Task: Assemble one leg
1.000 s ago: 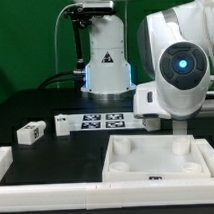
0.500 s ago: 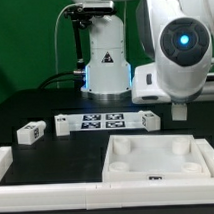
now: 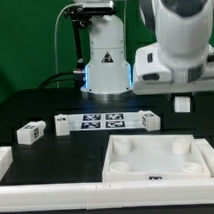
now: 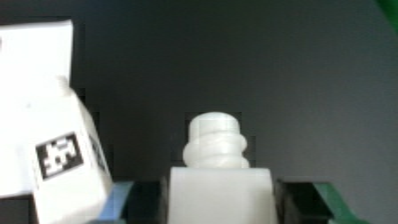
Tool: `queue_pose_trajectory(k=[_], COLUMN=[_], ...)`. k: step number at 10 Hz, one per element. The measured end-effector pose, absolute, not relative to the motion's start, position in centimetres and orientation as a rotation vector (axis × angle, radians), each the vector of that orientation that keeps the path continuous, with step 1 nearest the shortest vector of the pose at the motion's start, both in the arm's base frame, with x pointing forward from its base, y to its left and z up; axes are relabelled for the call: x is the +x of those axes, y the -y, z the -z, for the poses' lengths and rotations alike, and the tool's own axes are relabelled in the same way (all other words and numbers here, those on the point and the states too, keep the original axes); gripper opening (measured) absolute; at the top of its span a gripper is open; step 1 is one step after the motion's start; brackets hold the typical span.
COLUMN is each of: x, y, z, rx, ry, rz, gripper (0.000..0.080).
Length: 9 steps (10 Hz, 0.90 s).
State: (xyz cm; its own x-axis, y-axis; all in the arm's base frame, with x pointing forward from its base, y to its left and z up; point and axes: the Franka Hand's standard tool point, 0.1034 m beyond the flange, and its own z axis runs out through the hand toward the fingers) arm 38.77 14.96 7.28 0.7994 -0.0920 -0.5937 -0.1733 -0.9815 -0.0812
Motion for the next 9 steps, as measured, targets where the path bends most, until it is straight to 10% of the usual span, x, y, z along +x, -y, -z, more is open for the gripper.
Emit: queue_pose_trajectory(k=[9], x=[44.1], y=[-15.0], z=[-9.9], rx=[-2.982], ry=[-0.145], rz=[0.287], gripper=[0.0291])
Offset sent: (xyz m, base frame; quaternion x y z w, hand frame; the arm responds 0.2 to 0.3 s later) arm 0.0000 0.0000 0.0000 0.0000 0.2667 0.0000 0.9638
